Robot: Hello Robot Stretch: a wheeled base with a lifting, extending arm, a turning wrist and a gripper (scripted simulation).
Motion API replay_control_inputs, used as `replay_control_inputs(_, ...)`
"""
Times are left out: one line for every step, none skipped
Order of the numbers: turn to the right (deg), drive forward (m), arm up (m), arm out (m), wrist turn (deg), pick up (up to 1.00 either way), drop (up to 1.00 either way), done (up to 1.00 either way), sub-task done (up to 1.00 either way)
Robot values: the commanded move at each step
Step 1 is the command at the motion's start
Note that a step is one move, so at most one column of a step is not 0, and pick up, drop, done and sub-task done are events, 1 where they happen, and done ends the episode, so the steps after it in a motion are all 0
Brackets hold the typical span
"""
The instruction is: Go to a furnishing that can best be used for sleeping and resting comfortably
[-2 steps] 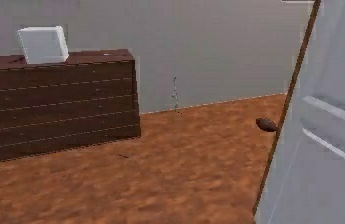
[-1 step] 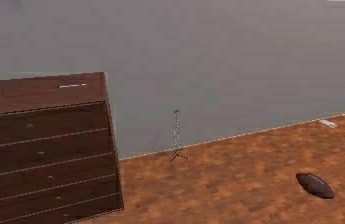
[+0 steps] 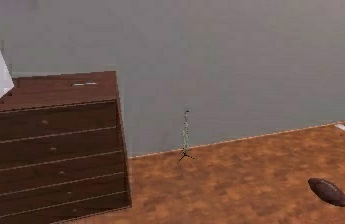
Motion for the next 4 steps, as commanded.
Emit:
replay_control_inputs(0.0,0.1,0.0,0.0,0.0,0.0,0.0,0.0,0.0)
replay_control_inputs(45.0,0.0,0.0,0.0,0.0,0.0,0.0,0.0,0.0)
replay_control_inputs(3.0,0.0,0.0,0.0,0.0,0.0,0.0,0.0,0.0)
replay_control_inputs(45.0,0.0,0.0,0.0,0.0,0.0,0.0,0.0,0.0)
